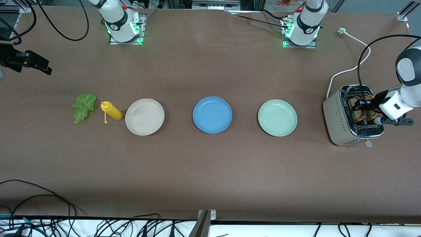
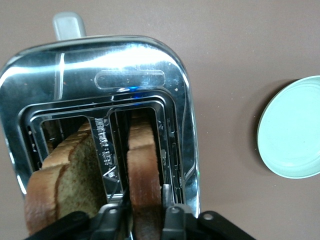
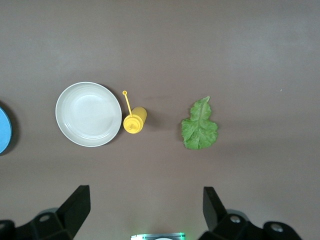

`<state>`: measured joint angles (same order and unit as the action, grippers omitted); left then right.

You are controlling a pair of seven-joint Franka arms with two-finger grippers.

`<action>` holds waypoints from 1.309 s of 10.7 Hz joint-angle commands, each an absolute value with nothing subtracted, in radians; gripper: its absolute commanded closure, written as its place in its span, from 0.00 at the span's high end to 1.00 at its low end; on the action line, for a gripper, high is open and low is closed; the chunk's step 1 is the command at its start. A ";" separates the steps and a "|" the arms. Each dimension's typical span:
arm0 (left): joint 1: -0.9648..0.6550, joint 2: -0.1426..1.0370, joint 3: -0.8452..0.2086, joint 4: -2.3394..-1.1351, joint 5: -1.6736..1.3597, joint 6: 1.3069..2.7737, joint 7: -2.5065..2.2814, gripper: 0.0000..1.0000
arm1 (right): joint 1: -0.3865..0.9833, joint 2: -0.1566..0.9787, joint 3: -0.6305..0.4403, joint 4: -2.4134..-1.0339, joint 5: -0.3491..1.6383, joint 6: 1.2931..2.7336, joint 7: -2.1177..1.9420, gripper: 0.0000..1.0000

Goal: Make sandwich in blue plate with both arms
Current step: 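Lower the left gripper into the toaster and grasp a bread slice, then lift the bread slice out of the toaster with the left gripper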

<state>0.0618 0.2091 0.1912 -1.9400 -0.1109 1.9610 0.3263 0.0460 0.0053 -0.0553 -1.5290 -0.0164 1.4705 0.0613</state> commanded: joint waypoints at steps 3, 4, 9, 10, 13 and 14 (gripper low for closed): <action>0.052 0.175 0.216 -1.933 -0.135 1.936 0.345 0.00 | 0.048 0.009 -0.055 -1.511 -0.023 1.463 0.066 1.00; 0.052 0.158 0.216 -1.930 -0.137 1.934 0.347 0.00 | 0.048 0.009 -0.055 -1.511 -0.023 1.465 0.066 1.00; 0.046 0.124 0.213 -1.809 -0.135 1.875 0.347 0.00 | 0.048 0.009 -0.055 -1.511 -0.023 1.465 0.067 1.00; 0.046 0.124 0.212 -1.793 -0.135 1.849 0.347 0.00 | 0.048 0.009 -0.055 -1.511 -0.025 1.465 0.067 1.00; 0.034 0.074 0.201 -1.781 -0.135 1.838 0.341 0.00 | 0.046 0.009 -0.057 -1.511 -0.025 1.465 0.069 1.00; 0.028 0.072 0.196 -1.779 -0.135 1.838 0.341 0.00 | 0.046 0.009 -0.055 -1.511 -0.025 1.465 0.069 1.00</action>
